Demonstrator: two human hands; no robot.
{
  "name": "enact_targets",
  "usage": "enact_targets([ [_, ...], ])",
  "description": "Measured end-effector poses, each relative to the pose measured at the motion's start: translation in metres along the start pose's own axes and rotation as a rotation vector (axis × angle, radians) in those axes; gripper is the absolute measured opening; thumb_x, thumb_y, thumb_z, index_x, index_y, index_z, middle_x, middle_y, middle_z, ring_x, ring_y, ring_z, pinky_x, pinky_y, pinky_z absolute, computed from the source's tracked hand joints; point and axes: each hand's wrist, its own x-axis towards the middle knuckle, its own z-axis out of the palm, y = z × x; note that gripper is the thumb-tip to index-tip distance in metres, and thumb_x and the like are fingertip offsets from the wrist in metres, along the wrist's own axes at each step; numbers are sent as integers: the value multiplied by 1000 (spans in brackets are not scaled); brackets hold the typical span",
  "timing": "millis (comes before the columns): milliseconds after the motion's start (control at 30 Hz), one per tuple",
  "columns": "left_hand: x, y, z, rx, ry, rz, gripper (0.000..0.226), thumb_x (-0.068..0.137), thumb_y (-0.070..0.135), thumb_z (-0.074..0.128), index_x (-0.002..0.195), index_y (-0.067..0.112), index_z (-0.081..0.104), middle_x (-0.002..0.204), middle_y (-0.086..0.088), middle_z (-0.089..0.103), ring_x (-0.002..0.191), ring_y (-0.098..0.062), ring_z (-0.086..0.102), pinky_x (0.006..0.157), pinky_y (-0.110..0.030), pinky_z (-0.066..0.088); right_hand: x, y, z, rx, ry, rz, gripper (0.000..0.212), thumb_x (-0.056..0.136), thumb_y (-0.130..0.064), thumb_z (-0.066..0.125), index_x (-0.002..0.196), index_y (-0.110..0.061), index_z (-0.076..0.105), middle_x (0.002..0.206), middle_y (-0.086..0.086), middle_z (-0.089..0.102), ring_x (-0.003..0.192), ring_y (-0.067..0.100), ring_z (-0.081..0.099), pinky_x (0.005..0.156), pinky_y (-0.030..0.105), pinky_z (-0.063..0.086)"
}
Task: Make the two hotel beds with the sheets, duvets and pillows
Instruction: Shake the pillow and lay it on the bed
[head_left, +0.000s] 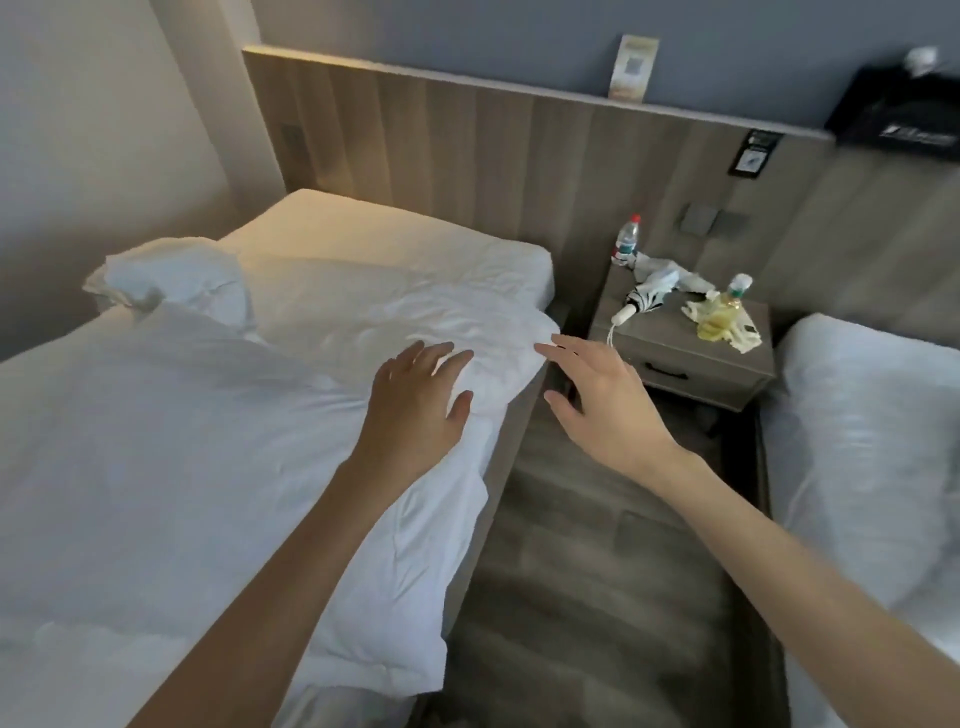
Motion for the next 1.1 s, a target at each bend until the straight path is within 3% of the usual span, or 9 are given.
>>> enact_targets([
  [200, 54, 157, 58, -29, -66, 287, 42, 87, 25, 58, 127, 13, 62, 128, -9, 61, 120, -36, 54, 96, -54, 46, -97, 112, -69, -113, 112, 252, 51, 91, -22, 61, 141, -23, 49, 145, -2, 46, 132, 22, 40, 108, 40, 32],
  [333, 73, 262, 101, -41, -104, 452, 47, 93, 30, 57, 138, 18, 52, 140, -2, 52, 133, -28, 42, 108, -46, 36, -167, 179, -114, -158, 167, 430, 51, 93, -22, 58, 142, -24, 47, 147, -3, 44, 134, 21, 38, 110, 40, 30],
  [500, 78, 400, 154, -145, -213, 635, 48, 96, 30, 52, 142, 19, 47, 145, -2, 46, 140, -26, 32, 112, -44, 29, -272, 257, -165, -216, 242, 706, 49, 95, -23, 56, 142, -25, 45, 148, -4, 42, 134, 22, 37, 109, 39, 29],
  [867, 73, 634, 251, -260, -445, 1080, 47, 97, 30, 49, 142, 17, 45, 144, -2, 45, 132, -24, 38, 107, -39, 29, -444, 350, -221, -313, 433, 1331, 47, 94, -25, 59, 140, -24, 48, 146, -1, 46, 131, 26, 43, 106, 41, 33],
  [1100, 69, 751, 303, -342, -554, 1323, 46, 93, 27, 58, 137, 16, 53, 140, -3, 52, 131, -26, 43, 106, -39, 32, -514, 394, -242, -381, 544, 1681, 45, 91, -21, 61, 135, -18, 53, 140, 4, 52, 121, 32, 51, 97, 44, 42],
])
